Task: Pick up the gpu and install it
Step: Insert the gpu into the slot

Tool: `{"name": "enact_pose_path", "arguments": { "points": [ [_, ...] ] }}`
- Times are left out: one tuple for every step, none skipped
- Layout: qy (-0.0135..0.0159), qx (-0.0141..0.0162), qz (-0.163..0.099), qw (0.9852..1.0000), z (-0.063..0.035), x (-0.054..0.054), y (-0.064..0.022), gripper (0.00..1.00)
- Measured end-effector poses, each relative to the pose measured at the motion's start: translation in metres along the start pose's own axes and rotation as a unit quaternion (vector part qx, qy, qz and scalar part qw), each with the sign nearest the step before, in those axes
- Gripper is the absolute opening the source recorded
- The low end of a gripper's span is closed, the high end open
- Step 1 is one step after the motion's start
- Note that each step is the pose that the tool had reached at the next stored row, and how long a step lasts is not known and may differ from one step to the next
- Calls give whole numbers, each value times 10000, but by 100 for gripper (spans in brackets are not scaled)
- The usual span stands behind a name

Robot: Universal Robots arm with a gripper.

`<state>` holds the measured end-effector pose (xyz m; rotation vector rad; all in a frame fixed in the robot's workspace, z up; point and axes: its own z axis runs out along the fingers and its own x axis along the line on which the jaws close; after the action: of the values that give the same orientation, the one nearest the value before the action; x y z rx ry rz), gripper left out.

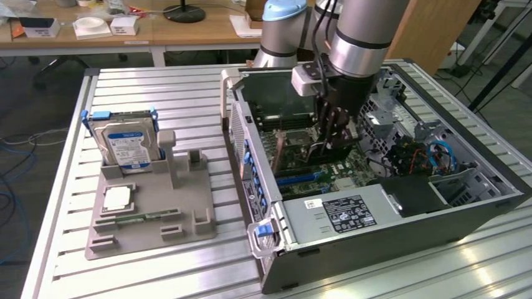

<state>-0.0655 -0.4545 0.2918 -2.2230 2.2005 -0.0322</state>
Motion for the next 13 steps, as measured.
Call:
{"name": "enact_pose_path", "arguments": {
  "points": [
    [1, 5, 0, 10000, 17, 0, 35, 26],
    [5, 10, 1, 10000, 33, -1, 67, 26],
    [9, 16, 0, 10000, 49, -1, 97, 26],
    [11, 25, 0, 10000, 64, -1, 116, 26],
    [12, 35, 0, 10000, 80, -1, 129, 26],
    [13, 45, 1, 10000, 97, -2, 136, 26],
    [13, 55, 0, 10000, 113, -2, 140, 26],
    [13, 66, 0, 10000, 128, -2, 148, 26],
    [13, 76, 0, 10000, 141, -2, 159, 26],
    [14, 80, 1, 10000, 153, -2, 170, 26],
    [14, 81, 1, 10000, 160, -3, 177, 26],
    [15, 81, 1, 10000, 164, -3, 185, 26],
    [16, 81, 0, 10000, 165, -3, 193, 26]
  ]
}}
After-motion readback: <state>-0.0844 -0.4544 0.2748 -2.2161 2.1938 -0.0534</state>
